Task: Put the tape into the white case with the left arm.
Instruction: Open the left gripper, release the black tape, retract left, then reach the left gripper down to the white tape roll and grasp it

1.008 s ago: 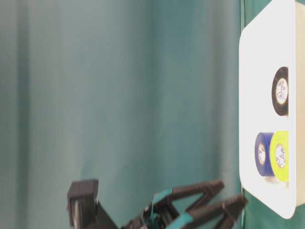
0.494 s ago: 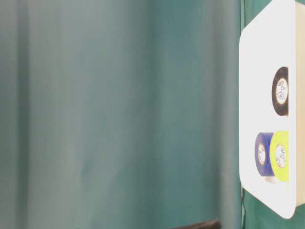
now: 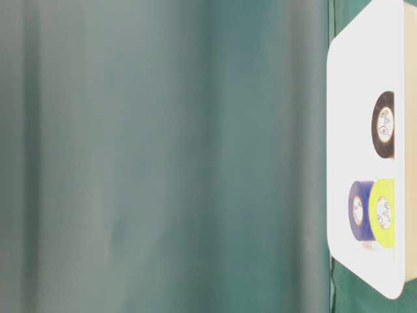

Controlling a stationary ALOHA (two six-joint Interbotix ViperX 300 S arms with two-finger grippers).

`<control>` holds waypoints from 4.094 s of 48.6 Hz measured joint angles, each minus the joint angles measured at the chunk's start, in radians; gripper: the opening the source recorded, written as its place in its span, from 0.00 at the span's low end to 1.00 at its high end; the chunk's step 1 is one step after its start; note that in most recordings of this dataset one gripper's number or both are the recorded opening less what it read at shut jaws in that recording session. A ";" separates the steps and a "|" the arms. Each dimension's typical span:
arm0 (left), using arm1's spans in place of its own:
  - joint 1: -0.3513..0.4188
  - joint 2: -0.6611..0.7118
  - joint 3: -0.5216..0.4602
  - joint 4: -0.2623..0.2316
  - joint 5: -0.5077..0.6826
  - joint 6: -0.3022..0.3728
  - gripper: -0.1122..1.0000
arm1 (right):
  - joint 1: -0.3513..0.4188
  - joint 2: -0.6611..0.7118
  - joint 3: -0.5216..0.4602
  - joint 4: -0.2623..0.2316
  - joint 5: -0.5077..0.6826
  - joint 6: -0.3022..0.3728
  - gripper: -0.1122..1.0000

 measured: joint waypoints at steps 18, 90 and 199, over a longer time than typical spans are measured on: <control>0.000 -0.043 0.023 0.000 -0.002 0.000 0.94 | 0.000 0.002 0.000 0.000 0.000 0.000 0.02; -0.156 -0.034 0.043 0.000 -0.037 0.000 0.93 | 0.000 0.000 0.000 0.000 0.000 0.002 0.02; -0.548 0.528 -0.298 0.000 -0.049 0.000 0.93 | 0.002 0.000 0.000 0.002 0.000 0.002 0.02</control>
